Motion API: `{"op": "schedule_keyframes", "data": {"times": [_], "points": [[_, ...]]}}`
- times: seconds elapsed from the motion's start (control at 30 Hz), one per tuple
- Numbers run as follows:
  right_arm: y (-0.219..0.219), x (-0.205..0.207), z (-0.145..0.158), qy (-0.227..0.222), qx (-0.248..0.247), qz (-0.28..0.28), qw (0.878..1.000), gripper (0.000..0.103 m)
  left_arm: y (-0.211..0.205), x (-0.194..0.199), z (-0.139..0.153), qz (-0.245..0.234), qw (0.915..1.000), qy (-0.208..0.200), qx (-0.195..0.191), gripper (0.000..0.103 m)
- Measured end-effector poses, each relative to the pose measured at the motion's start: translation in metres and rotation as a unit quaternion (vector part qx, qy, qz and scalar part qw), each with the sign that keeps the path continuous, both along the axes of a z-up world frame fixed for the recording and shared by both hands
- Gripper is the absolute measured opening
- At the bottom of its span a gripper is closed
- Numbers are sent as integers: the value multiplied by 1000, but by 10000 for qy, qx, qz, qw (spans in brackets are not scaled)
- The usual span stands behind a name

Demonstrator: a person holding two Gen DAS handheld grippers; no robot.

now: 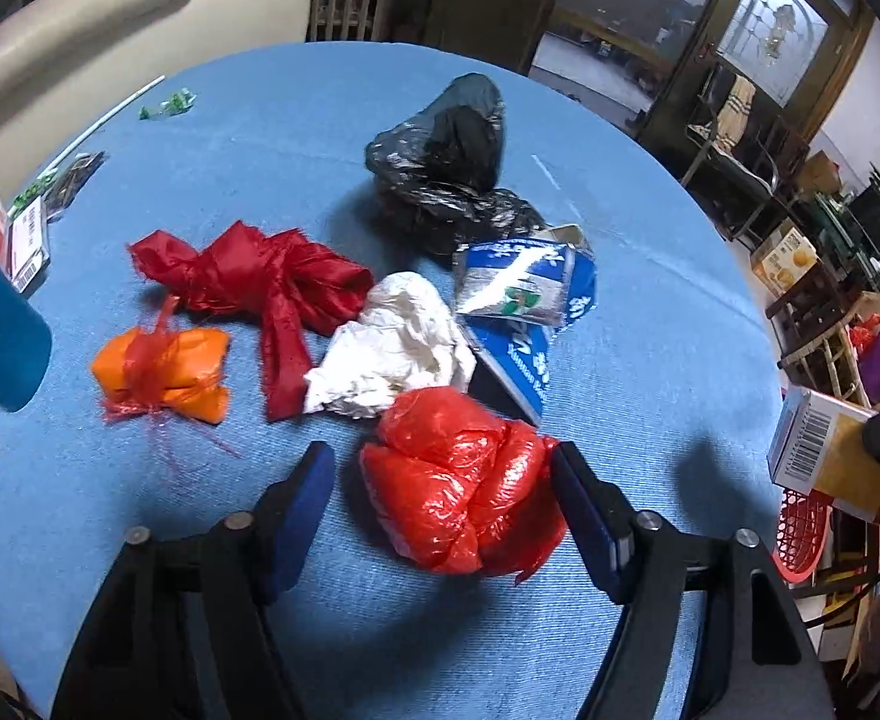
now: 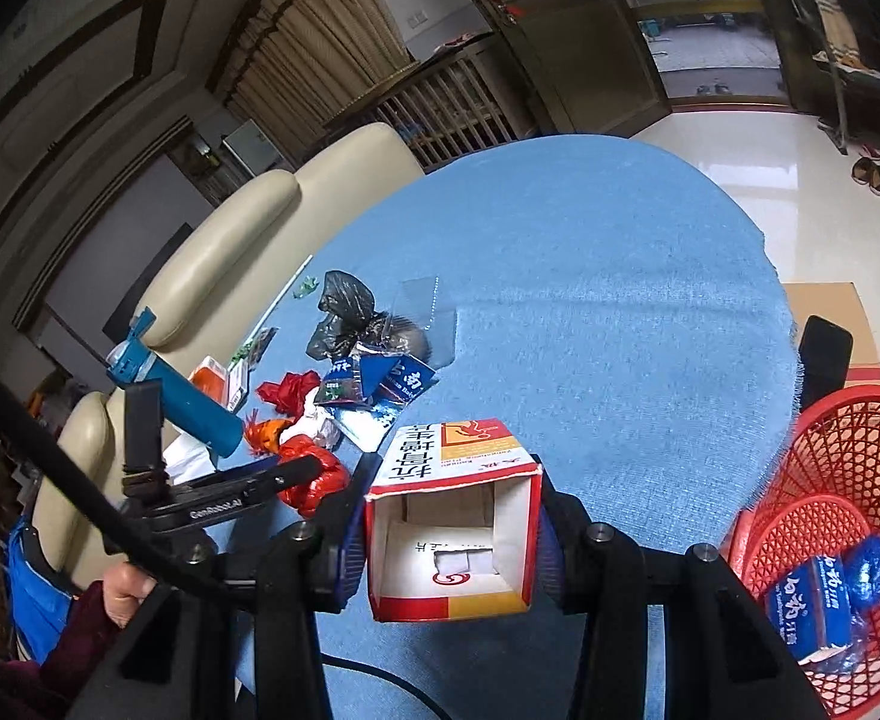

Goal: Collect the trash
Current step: 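Grasp the red-and-white paper box with the right tool while the left tool grasps the red plastic bag, then carry the paper box and red bag over the basket and open both tools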

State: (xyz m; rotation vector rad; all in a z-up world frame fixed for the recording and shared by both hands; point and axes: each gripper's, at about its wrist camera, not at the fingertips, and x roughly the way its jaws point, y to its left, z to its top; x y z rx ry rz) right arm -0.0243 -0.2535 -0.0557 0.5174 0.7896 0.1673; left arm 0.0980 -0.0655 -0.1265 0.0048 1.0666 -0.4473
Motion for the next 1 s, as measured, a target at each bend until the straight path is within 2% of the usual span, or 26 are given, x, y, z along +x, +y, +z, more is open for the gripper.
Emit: {"op": "schedule_keyframes", "data": {"times": [0.1, 0.2, 0.47, 0.67, 1.0], "points": [[-2, -3, 1, -53, 20, 20, 10000, 49, -6, -3, 1, -41, 9999, -107, 0, 55], [-3, -7, 3, -103, 16, 6, 9999, 49, -8, -9, 3, -56, 9999, -151, -29, 51], [-23, -27, 18, -344, -28, -208, 9992, 49, -39, -48, 31, -487, 9976, -492, -19, 50], [-40, -49, 30, -532, -80, -425, 9976, 49, -72, -77, 69, -993, 9907, -931, -39, 50], [-93, -103, 50, -899, -97, -1091, 9899, 49, -124, -104, 101, -1702, 9783, -1186, 3, 50]]}}
